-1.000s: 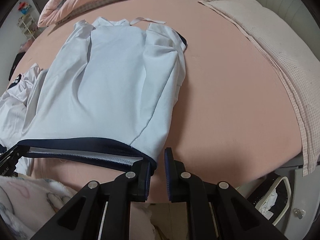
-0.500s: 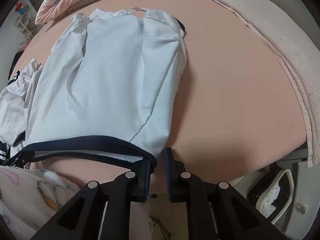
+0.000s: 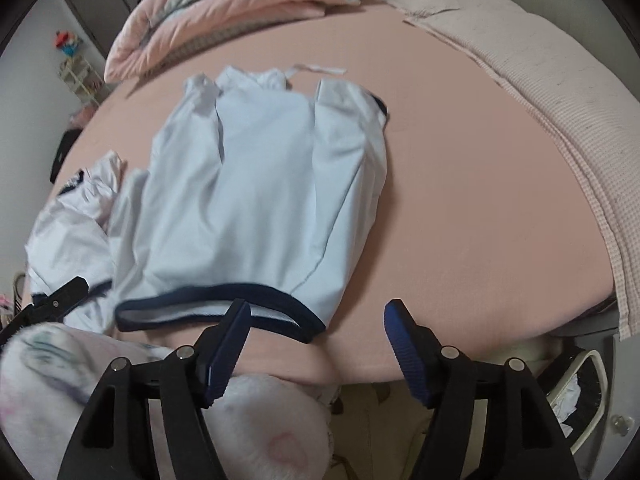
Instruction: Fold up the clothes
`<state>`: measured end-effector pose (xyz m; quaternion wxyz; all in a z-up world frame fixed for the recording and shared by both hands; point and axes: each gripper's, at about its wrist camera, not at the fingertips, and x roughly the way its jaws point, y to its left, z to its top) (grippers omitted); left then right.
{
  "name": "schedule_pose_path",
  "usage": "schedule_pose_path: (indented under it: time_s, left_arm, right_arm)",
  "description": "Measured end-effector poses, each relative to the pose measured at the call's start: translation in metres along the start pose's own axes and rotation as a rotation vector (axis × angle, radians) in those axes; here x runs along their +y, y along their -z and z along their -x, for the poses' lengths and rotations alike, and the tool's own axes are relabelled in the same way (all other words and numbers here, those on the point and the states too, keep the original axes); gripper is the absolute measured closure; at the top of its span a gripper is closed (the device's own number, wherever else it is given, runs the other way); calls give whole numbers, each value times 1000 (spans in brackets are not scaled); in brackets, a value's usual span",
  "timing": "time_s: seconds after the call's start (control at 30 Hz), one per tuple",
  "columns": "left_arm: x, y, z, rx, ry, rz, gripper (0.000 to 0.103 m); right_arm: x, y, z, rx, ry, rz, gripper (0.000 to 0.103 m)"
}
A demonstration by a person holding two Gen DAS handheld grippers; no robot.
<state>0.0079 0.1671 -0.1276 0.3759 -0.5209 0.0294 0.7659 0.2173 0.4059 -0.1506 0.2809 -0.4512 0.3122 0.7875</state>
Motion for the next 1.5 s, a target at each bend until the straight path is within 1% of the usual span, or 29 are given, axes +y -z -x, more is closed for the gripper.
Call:
schedule_pose_path:
  time_s: [0.1, 0.23, 0.3, 0.37, 0.4, 0.47, 0.57, 0.6, 0.67, 0.7, 0.83, 0.87, 0.93, 1.0, 1.1, 1.17, 1.2, 1.23, 1.47, 1.5]
  left_arm:
    - [4, -2, 5, -18, 2, 24, 27]
    - [9, -13, -2, -23, -28, 31, 27]
    - [11, -18, -10, -20, -78, 22, 27]
    - [18, -18, -10, -19, -156, 20, 27]
    - [22, -19, -11, -18, -193, 23, 27]
    - [33, -21, -15, -9, -254, 46, 27]
    - [54, -21, -21, 29, -297, 98, 27]
    - [61, -21, -23, 41, -304, 118, 27]
    - [74, -22, -28, 65, -283, 166, 24]
    - [79, -23, -31, 74, -276, 185, 19]
    - [87, -28, -46, 91, -282, 228, 18]
    - [88, -29, -51, 96, -289, 235, 18]
    - [88, -31, -64, 124, -335, 237, 18]
    - [87, -30, -76, 155, -379, 229, 18]
    - [85, -27, -88, 164, -428, 203, 17]
    - [83, -25, -92, 168, -437, 191, 11]
    - [84, -24, -94, 164, -432, 199, 7]
    - [85, -24, -95, 161, -427, 206, 5]
    - [86, -16, -93, 130, -431, 219, 5]
    - [86, -14, -91, 123, -433, 219, 7]
  right_arm:
    - [1, 1, 7, -20, -12, -30, 33]
    - [-5, -5, 2, -14, 8, -70, 33]
    - [-8, -9, -1, -10, 19, -90, 33]
    - [-11, -12, -4, -6, 30, -109, 33]
    - [-13, -8, 2, -3, 34, -120, 33]
    - [-16, -7, 2, 8, 24, -135, 33]
    - [-15, -4, -2, 21, 28, -130, 33]
    - [-15, -4, -4, 21, 31, -125, 33]
    - [-14, -2, -5, 29, 32, -121, 33]
    - [-13, -2, -6, 32, 28, -122, 33]
    - [-11, 0, -8, 36, 16, -126, 33]
    - [-11, -1, -9, 38, 21, -124, 33]
    - [-12, -3, -12, 38, 30, -121, 33]
    - [-13, -9, -14, 36, 20, -124, 33]
    - [-15, -21, -18, 25, 16, -133, 33]
    - [-16, -28, -22, 16, 15, -138, 33]
    - [-17, -33, -24, 11, 4, -143, 33]
    - [-18, -37, -27, 5, -9, -149, 33]
    - [-39, -76, -47, -2, -71, -236, 33]
    - [-42, -83, -51, -1, -81, -251, 33]
